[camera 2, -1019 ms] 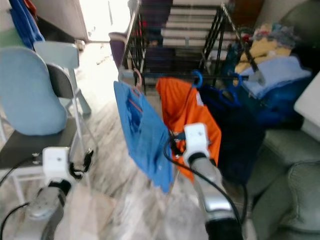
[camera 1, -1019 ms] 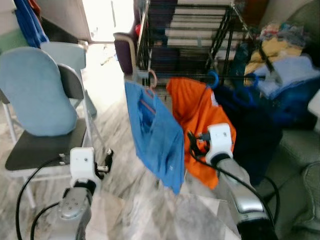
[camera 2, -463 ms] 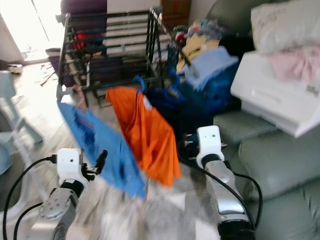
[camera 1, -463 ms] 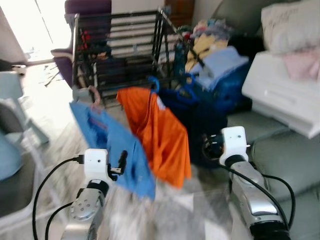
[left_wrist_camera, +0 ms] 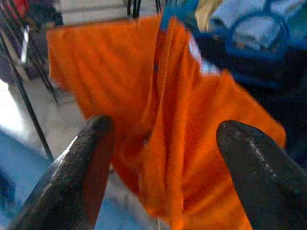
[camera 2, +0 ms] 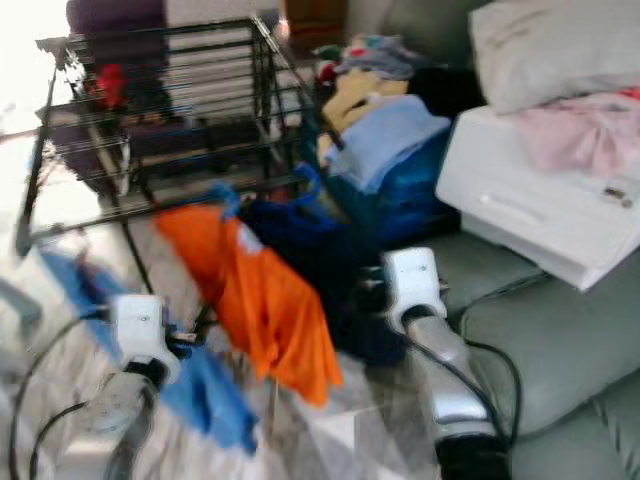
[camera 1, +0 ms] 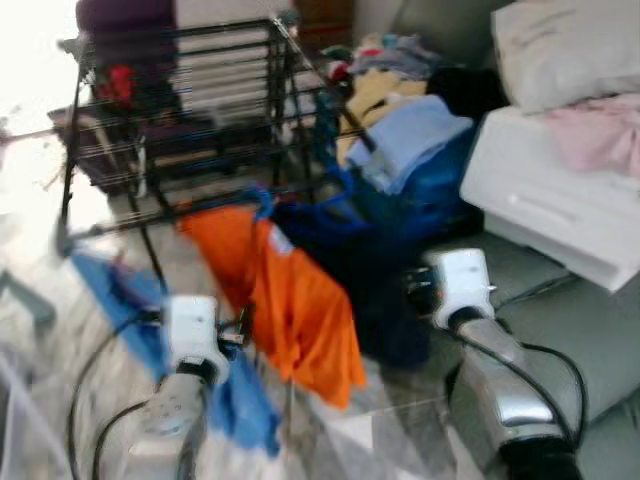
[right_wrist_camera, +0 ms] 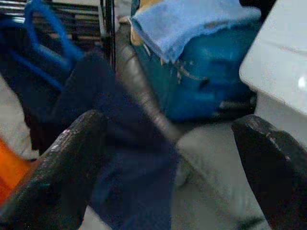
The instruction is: Hang hanger
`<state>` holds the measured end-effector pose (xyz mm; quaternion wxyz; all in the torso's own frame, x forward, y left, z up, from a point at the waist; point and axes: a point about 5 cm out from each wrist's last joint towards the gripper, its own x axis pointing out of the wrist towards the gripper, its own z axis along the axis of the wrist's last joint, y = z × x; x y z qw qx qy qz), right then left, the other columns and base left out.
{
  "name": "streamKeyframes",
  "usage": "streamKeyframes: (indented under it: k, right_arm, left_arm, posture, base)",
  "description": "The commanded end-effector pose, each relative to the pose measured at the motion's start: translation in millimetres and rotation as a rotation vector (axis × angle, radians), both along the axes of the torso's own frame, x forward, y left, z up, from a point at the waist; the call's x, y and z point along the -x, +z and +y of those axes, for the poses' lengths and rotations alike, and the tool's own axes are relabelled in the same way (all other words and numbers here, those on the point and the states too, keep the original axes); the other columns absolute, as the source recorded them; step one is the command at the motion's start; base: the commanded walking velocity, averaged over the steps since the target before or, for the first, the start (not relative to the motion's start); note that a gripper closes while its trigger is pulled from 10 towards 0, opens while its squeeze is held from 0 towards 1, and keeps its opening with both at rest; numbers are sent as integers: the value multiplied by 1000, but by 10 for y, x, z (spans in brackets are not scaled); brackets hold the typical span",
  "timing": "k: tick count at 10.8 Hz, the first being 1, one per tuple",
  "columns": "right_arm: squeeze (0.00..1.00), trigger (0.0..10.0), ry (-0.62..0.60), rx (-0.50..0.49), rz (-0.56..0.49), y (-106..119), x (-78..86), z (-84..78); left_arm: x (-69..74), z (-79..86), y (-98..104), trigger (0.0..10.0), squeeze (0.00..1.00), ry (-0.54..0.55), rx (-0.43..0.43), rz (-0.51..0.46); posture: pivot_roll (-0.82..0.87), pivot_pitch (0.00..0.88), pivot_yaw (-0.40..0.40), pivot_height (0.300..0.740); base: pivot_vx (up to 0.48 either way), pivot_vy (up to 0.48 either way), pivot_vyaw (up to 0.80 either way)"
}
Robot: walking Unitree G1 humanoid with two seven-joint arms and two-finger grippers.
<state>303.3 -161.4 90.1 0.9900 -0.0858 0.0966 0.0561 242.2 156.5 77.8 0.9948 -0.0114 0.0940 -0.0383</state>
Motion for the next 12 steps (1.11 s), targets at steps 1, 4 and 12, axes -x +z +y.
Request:
streamKeyframes:
  k: [1, 4, 12]
  right_arm:
    - [0, 10000, 47, -8, 3, 27, -21, 103]
    - [0, 10000, 171, 50, 109, -105, -3, 14]
    - [0, 10000, 448, 158, 66, 57, -293, -132]
  left_arm:
    - [11, 95, 13, 10000, 0, 27, -14, -2]
    - [16, 105, -8, 10000, 0, 44, -5, 16]
    - [46, 91, 14, 10000, 0, 29, -3, 20]
  posture:
    - [-29, 0, 31, 740]
    - [-28, 0, 31, 740]
    - [-6, 0, 38, 740]
  base:
    - [416, 0, 0]
    - [117, 109, 0]
    - [0, 0, 0]
